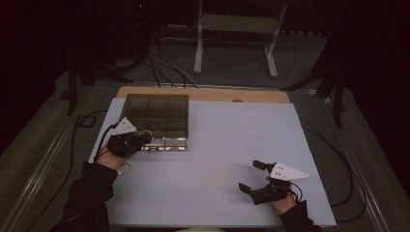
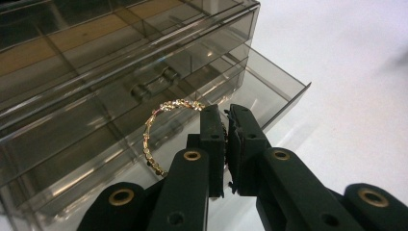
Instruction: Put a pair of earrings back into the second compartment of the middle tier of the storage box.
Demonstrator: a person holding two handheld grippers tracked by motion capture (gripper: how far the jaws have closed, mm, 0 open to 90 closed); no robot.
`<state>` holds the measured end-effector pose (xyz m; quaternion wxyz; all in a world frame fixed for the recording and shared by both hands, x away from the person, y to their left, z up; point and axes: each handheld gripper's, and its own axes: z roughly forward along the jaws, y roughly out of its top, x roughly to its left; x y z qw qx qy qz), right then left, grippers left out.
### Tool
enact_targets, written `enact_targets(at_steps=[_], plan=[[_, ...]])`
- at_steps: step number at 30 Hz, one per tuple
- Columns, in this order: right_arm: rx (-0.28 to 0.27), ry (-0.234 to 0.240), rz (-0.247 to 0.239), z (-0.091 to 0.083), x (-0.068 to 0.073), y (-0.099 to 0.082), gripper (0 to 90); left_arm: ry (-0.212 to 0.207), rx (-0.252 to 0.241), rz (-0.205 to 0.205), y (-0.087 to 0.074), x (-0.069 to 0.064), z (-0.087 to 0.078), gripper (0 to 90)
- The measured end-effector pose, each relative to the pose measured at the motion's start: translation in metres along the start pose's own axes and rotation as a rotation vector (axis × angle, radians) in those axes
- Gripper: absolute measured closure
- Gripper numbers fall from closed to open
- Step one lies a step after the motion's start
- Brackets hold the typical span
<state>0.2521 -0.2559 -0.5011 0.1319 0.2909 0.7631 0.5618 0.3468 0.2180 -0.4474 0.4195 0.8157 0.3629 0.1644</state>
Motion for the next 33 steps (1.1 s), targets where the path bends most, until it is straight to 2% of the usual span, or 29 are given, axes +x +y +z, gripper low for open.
enact_targets(at_steps=[6,11,18,28,30,32,33], plan=[[0.002,0.001,-0.002,0.0,0.0,0.0,0.0,-0.003,0.007,-0.005,0.004,0.002,0.01,86.3],[0.001,0.002,-0.004,0.0,0.0,0.0,0.0,0.005,0.024,-0.018,0.002,0.004,0.019,85.9],[0.006,0.004,-0.008,0.0,0.001,0.0,0.0,-0.008,0.034,-0.036,0.0,0.007,0.028,86.0],[0.008,0.003,-0.006,0.0,0.001,0.0,0.0,-0.02,0.061,-0.038,0.002,0.003,0.04,85.9],[0.011,0.003,-0.008,0.0,0.001,0.0,0.0,-0.008,0.072,-0.033,0.002,0.003,0.042,85.9],[0.011,0.004,-0.005,0.0,0.0,-0.001,0.0,-0.005,0.069,-0.047,0.002,0.003,0.042,85.4],[0.01,0.003,-0.005,0.0,0.0,0.0,0.0,-0.002,0.066,-0.046,0.002,0.004,0.042,82.6]])
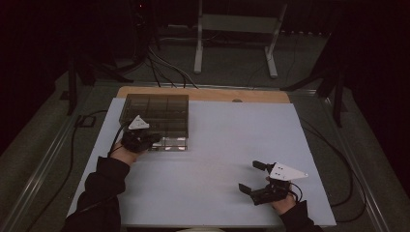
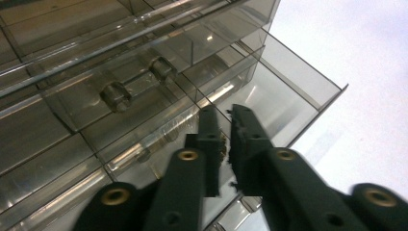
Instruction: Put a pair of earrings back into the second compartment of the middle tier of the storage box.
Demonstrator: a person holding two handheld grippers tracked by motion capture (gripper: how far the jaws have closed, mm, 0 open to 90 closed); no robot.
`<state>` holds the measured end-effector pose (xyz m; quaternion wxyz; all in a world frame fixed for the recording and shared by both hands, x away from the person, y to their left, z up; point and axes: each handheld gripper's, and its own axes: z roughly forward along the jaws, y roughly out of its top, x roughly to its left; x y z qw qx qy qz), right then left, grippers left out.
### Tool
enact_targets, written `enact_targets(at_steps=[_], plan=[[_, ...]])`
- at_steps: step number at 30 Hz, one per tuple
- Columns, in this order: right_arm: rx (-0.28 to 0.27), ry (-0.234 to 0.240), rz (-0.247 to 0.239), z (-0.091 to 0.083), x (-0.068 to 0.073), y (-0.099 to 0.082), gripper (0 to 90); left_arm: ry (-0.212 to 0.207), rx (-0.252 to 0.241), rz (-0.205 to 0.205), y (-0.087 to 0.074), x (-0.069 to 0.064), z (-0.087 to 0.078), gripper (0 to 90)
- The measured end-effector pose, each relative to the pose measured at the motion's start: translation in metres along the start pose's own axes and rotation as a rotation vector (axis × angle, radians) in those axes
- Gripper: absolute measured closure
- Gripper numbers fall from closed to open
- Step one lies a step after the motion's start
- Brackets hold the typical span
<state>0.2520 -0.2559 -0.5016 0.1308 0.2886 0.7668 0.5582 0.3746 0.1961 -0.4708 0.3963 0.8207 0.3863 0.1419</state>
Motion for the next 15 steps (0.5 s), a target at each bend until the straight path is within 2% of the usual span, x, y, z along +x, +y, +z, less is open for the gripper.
enact_targets(at_steps=[3,7,10,15], plan=[[0.001,0.0,-0.003,0.0,0.0,0.0,0.0,0.005,-0.017,-0.014,0.0,0.001,-0.001,78.4],[-0.001,0.0,-0.002,0.0,0.001,0.0,0.0,0.001,-0.048,-0.036,0.001,0.002,-0.006,67.8],[0.001,0.0,0.0,0.0,0.0,0.0,0.0,-0.013,-0.055,-0.059,0.001,0.003,-0.008,62.9],[0.0,0.0,-0.001,0.0,0.0,0.0,0.0,-0.02,-0.061,-0.064,0.002,0.001,-0.013,56.4]])
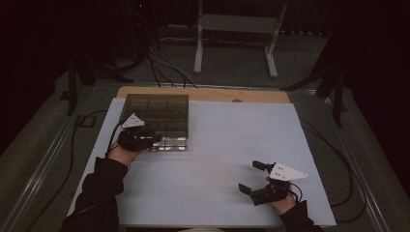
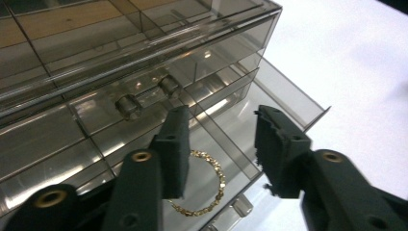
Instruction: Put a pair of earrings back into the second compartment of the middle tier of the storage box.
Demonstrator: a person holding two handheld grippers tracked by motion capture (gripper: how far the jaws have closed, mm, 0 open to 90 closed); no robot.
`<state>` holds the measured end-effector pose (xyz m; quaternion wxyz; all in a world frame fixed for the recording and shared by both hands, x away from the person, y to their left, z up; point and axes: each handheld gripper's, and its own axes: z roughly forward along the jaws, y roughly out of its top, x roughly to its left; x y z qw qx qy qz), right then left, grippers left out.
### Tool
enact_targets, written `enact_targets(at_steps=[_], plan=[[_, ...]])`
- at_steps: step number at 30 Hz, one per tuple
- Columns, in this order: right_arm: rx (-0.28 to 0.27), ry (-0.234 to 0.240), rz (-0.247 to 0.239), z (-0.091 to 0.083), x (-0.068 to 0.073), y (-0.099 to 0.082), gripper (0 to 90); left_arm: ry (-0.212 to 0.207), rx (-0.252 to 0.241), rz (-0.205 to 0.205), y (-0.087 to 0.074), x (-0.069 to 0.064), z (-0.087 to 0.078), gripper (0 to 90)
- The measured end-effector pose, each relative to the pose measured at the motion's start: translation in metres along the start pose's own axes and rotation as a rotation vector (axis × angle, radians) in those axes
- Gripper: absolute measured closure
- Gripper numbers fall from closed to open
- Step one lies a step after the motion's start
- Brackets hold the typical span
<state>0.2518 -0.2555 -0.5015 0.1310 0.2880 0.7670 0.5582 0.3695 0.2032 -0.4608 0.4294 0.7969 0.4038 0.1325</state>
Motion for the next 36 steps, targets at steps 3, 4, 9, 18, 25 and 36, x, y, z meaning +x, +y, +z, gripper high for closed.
enact_targets(at_steps=[3,4,9,18,25,36], plan=[[-0.002,-0.001,-0.001,0.0,0.0,0.0,0.0,0.006,-0.006,-0.02,0.001,-0.002,-0.003,47.3],[-0.001,0.0,-0.001,0.0,0.0,0.0,0.0,0.013,-0.005,-0.017,0.001,-0.002,-0.004,45.2],[-0.003,-0.001,0.001,0.0,0.0,0.0,0.0,0.026,-0.014,-0.021,0.002,-0.005,-0.011,35.6],[-0.001,0.001,0.005,0.0,0.0,0.0,0.0,0.054,-0.023,-0.059,-0.002,-0.006,-0.025,16.0],[-0.003,0.001,0.007,0.001,0.0,0.0,0.0,0.056,-0.034,-0.076,-0.008,-0.005,-0.035,10.5],[-0.003,0.001,0.01,0.001,0.0,0.0,0.0,0.053,-0.063,-0.086,-0.021,-0.006,-0.058,9.9]])
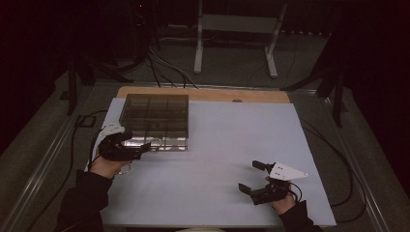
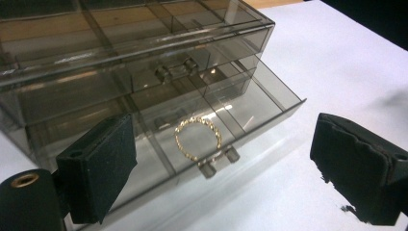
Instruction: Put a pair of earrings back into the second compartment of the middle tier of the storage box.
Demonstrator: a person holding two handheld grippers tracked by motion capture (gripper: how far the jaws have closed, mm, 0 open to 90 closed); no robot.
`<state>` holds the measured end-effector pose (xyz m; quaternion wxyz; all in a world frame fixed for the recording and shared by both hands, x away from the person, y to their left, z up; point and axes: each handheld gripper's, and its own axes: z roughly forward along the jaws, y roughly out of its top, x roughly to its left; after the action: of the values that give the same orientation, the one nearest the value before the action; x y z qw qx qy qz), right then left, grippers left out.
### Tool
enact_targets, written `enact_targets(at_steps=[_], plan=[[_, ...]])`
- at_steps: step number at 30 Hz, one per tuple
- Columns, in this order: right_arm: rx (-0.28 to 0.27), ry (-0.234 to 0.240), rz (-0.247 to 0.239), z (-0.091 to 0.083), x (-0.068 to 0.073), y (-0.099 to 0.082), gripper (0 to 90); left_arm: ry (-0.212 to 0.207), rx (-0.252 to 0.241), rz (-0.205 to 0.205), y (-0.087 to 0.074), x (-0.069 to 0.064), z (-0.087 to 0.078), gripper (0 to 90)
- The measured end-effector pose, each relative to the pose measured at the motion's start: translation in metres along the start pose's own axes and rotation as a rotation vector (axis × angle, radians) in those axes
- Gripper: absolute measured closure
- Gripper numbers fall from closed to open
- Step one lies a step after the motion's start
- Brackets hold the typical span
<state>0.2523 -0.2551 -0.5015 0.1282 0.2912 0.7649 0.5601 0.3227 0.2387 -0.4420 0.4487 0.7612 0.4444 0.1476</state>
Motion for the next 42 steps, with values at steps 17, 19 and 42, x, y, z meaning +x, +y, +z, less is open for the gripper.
enact_targets(at_steps=[17,19,42], plan=[[0.005,-0.001,-0.002,0.001,0.0,0.0,0.0,0.03,-0.002,-0.016,-0.036,0.005,-0.025,13.2],[0.002,-0.001,-0.003,0.0,0.001,0.0,0.0,0.039,0.001,-0.019,-0.042,0.007,-0.028,14.6],[0.005,0.0,-0.006,0.001,0.001,0.0,0.0,0.105,0.084,-0.067,-0.085,0.048,-0.022,36.7]])
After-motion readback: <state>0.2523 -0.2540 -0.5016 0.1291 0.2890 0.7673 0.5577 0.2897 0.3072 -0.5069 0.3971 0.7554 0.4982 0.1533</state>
